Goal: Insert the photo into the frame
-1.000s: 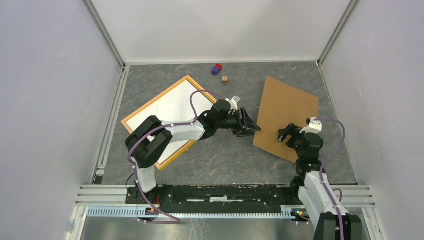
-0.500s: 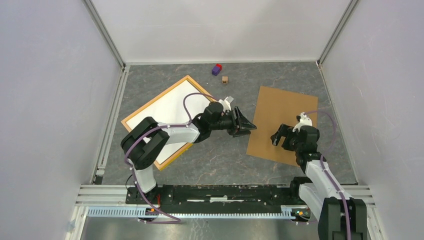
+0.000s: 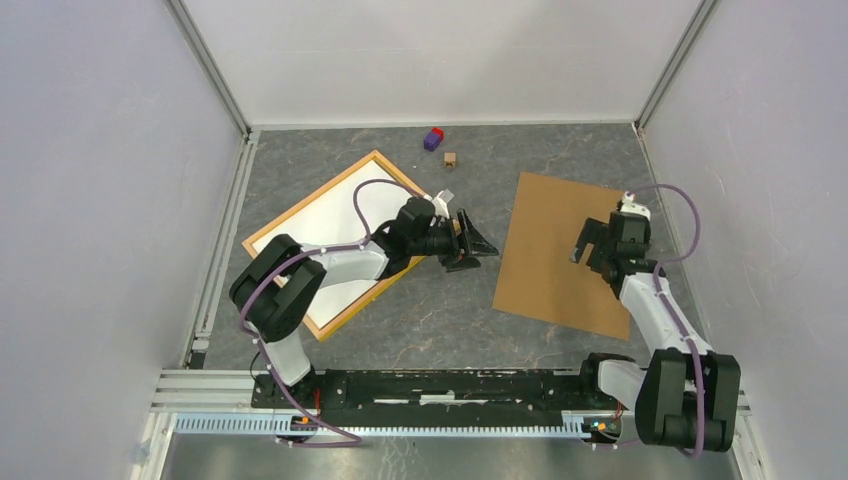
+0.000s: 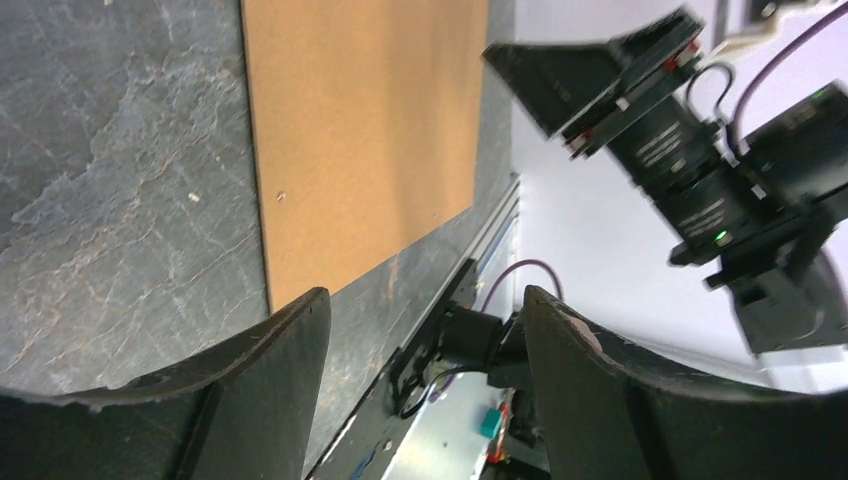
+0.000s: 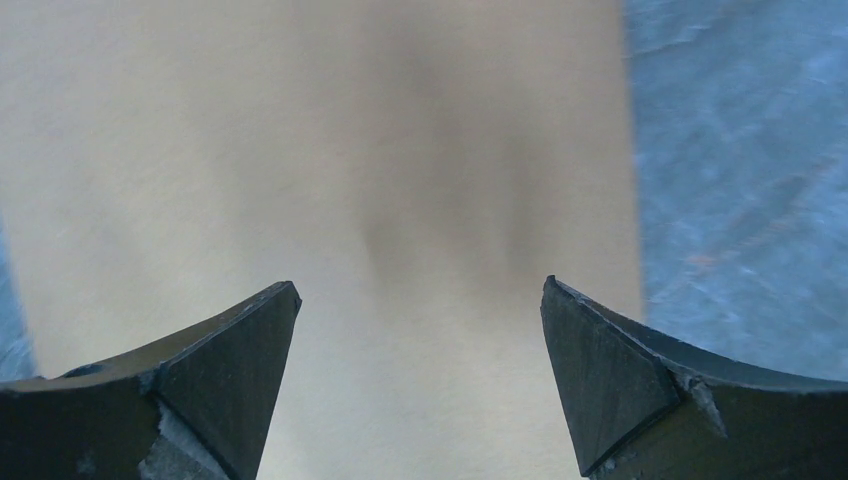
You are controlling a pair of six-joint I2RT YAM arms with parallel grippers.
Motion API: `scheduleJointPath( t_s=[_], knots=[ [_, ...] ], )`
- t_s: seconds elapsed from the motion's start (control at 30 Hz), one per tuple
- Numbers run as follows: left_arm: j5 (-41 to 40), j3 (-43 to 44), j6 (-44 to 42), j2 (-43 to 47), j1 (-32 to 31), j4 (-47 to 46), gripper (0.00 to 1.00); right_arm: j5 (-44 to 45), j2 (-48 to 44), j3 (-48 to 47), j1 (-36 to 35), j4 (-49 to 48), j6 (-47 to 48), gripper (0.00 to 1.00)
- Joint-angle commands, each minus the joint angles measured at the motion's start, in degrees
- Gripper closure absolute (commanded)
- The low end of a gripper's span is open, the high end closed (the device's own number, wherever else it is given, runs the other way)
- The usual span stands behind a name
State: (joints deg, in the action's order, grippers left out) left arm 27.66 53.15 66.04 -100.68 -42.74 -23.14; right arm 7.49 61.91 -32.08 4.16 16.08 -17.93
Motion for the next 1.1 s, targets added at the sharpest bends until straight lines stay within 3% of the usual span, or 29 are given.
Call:
scheduleJointPath(
  t_s=[0.0, 0.13, 0.4, 0.77, 0.9, 1.07],
  knots=[
    [0.92, 3.65, -9.8, 0.54, -0.9, 7.93, 0.22, 9.29, 3.64, -3.01, 5.7, 3.08, -0.22, 0.02],
    [-2.31, 5.99, -14.79, 0.34, -1.8, 14.62, 0.2, 9.96, 4.63, -2.0, 10.37, 2.17, 0.8, 0.02],
    [-7.13, 15.35, -21.65, -4.78, -3.49, 27.1, 0.16, 7.22, 5.76, 0.64, 12.78, -0.36, 0.14, 0.02],
    [-9.61, 20.67, -17.92, -10.88, -4.14, 27.86, 0.15, -0.53, 8.49, 4.86, 14.39, -2.88, -0.75, 0.02],
    [-15.07, 23.58, -17.59, -12.83, -5.2, 32.86, 0.14, -10.04, 7.65, 8.37, 14.4, -5.1, -0.63, 0.02],
    [-20.28, 23.17, -12.39, -14.39, -6.1, 34.99, 0.11, -12.09, 7.03, 11.01, 14.42, -6.47, 0.02, 0.02]
  ],
)
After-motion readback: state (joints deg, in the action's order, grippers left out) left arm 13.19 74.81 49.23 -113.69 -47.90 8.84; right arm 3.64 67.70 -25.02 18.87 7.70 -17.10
